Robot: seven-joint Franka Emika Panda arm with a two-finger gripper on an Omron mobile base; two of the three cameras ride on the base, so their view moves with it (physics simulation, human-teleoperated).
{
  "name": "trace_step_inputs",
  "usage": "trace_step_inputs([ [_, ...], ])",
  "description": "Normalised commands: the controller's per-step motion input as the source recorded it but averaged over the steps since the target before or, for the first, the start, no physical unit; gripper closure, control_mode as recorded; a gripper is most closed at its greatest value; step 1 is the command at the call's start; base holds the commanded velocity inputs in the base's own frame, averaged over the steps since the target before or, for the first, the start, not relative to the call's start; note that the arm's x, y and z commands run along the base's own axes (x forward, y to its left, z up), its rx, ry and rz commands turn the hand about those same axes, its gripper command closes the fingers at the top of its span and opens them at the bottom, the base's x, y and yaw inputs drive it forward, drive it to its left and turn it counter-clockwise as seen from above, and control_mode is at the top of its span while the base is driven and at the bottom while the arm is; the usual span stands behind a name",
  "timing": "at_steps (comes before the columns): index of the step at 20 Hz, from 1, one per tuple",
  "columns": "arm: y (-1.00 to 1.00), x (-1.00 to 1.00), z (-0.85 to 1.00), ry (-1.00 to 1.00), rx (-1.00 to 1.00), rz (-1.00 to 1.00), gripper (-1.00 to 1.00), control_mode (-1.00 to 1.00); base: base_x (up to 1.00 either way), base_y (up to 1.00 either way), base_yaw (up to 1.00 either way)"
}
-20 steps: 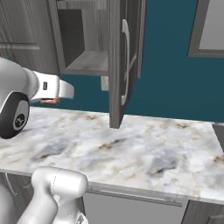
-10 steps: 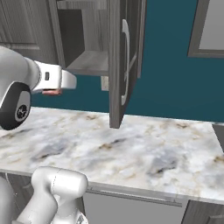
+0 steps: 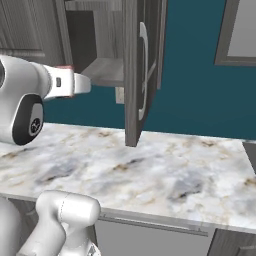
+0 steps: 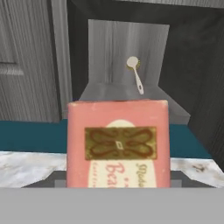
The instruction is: Pick up the bar soap and dish brush from the sink, and place them back in the cabinet, and close the cabinet door.
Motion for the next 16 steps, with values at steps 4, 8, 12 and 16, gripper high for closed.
trace_step_inputs([
  [4, 0.0, 0.43, 0.25, -0.03, 0.0, 0.0, 1.0, -1.0, 0.0, 0.0, 0.0],
  [8, -0.03, 0.45, 0.17, 0.0, 0.0, 0.0, 1.0, -1.0, 0.0, 0.0, 0.0],
  [12, -0.04, 0.42, 0.0, 0.0, 0.0, 0.0, 1.0, -1.0, 0.0, 0.0, 0.0],
  [16, -0.07, 0.39, 0.0, 0.0, 0.0, 0.0, 1.0, -1.0, 0.0, 0.0, 0.0],
])
